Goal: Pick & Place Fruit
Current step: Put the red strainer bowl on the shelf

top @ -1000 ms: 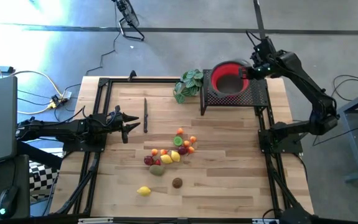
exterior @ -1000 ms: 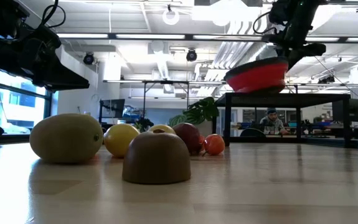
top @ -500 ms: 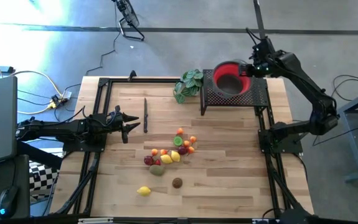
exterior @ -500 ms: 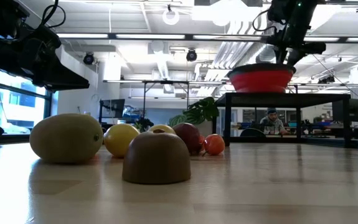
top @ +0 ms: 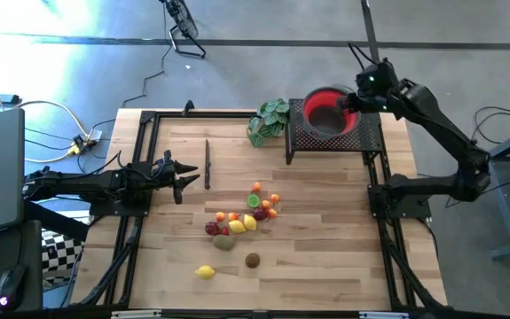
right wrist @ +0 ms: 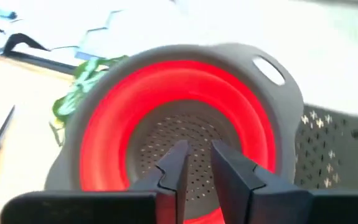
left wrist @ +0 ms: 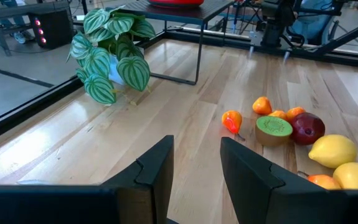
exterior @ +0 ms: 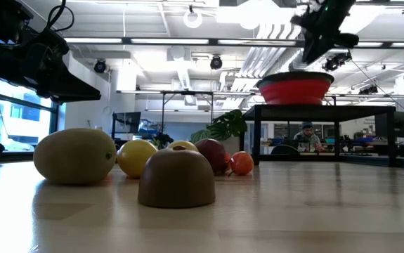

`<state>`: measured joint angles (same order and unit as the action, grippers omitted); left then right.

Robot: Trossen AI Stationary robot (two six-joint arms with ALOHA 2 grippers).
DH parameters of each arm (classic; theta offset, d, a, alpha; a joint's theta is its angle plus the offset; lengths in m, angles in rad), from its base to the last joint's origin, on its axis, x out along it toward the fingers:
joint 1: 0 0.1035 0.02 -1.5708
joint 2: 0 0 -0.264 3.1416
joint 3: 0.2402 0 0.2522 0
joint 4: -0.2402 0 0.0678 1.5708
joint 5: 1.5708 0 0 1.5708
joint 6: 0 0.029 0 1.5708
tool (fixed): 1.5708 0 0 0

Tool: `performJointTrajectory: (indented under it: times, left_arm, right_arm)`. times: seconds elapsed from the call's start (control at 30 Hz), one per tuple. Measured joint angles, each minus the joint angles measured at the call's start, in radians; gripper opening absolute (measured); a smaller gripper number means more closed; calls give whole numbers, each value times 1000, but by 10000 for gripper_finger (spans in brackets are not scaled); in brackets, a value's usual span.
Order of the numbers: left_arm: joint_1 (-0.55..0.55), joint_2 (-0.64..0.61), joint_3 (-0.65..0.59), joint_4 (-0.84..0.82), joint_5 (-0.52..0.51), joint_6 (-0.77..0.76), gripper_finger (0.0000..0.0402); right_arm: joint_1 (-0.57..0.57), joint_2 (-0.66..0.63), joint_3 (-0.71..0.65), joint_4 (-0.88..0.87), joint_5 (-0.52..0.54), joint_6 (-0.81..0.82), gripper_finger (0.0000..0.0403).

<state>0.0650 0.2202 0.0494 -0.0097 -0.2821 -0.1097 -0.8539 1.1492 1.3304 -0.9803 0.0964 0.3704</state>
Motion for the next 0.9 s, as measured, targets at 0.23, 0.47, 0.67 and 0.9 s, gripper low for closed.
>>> performJointTrajectory:
  times: [0.23, 0.47, 0.67, 0.9]
  left_arm:
    - [0, 0, 0, 0, 0, 0, 127]
    - [0, 0, 0, 0, 0, 0, 127]
    - [0, 0, 0, 0, 0, 0, 127]
    - [0, 0, 0, 0, 0, 0, 127]
  right_arm:
    - [167, -71, 0, 36, 85, -87, 24]
    - [345, -77, -45, 182, 143, -113, 4]
    - [449, -77, -153, 305, 149, -112, 4]
    - [565, -77, -293, 407, 166, -53, 4]
